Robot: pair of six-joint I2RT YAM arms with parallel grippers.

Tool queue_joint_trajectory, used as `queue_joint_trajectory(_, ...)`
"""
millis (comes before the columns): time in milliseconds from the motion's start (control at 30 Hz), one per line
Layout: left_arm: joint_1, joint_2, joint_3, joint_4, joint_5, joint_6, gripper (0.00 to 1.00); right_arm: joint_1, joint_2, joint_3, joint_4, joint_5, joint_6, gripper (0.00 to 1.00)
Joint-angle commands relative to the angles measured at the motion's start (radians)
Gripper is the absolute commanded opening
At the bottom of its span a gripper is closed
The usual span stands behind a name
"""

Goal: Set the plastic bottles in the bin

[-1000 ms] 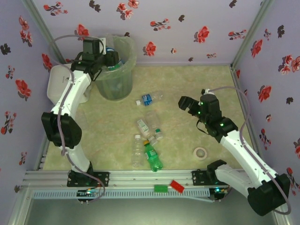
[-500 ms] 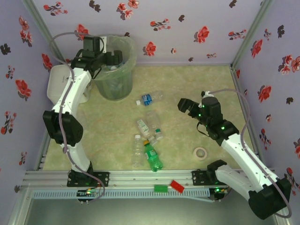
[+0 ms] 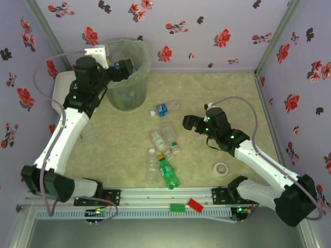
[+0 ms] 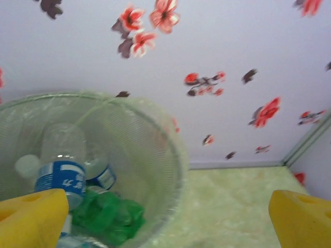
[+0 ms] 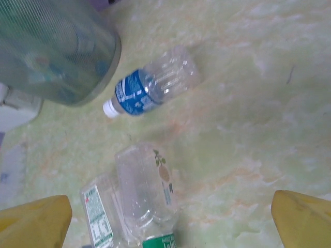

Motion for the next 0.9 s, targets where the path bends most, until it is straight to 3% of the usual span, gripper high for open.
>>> queue_joint_trajectory(0,-0.036,-0.06,-0.118,0.138,0.032,-0.097,1.0,0.034,0.062,0.04,0.004,-0.017,-0.021,1.0)
queue_joint_trajectory(200,-0.102,-0.173,-0.364,0.187,0.047,-0.169,1.0,0.088,0.187,0.067,0.015,-0.054,-0.012,0.99)
queue_joint_trajectory(333,-0.102,-0.196,-0.456,0.188,0.029,-0.18,1.0,0.097,0.286,0.083,0.101,-0.094,0.004,1.0)
queue_joint_trajectory(567,-0.102,-0.226,-0.613,0.279,-0.009,-0.304,1.0,0.143,0.417,0.166,0.101,-0.111,0.013,0.98)
queue_joint_trajectory(867,-0.103,-0.296,-0.719,0.247,-0.057,-0.306,1.0,0.16,0.578,0.294,-0.028,0.0,-0.074,0.92)
